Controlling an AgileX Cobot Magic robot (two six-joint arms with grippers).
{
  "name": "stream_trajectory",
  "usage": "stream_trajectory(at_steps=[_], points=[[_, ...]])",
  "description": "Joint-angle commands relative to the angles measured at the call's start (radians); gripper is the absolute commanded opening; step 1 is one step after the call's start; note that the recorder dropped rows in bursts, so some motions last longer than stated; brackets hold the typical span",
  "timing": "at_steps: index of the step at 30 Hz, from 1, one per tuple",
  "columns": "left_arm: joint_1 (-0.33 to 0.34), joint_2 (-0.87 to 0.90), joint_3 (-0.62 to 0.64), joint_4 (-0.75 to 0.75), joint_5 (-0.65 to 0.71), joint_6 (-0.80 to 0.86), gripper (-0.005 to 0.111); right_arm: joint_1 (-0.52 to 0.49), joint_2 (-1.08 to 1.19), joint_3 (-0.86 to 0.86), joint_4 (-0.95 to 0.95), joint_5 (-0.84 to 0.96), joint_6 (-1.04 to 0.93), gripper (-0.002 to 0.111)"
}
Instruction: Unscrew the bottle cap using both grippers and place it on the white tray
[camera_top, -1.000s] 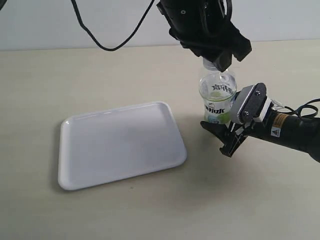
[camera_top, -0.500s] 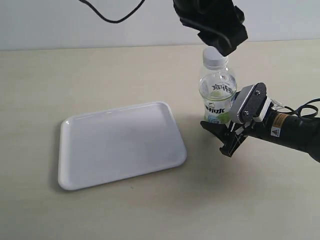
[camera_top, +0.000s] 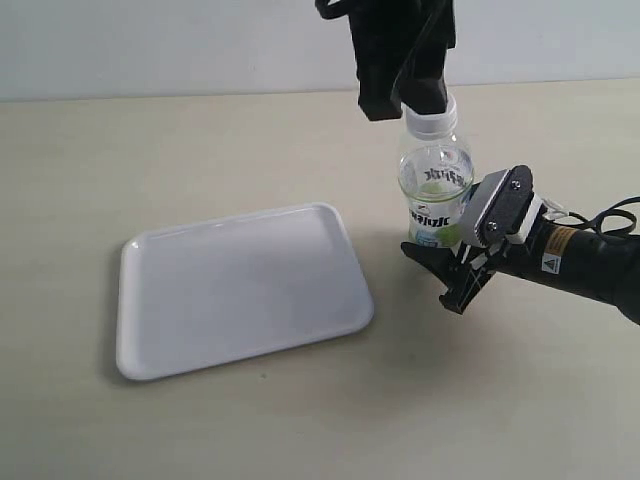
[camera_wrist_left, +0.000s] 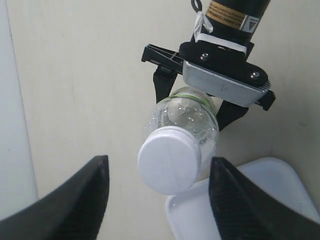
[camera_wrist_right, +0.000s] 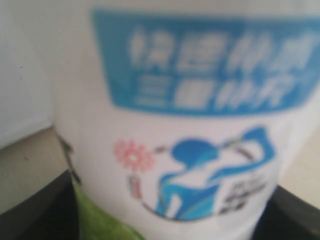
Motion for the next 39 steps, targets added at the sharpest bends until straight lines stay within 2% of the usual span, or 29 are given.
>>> stream_trajectory(at_steps=[1, 39], points=[[-0.003, 0.025, -0.008, 0.004, -0.009, 0.011, 0.058, 0.0, -0.007, -0.001, 0.009, 0.025, -0.002, 0.0], [-0.003, 0.064, -0.005, 0.014, 0.015, 0.035, 0.058, 0.0, -0.007, -0.003, 0.014, 0.027, -0.002, 0.0]])
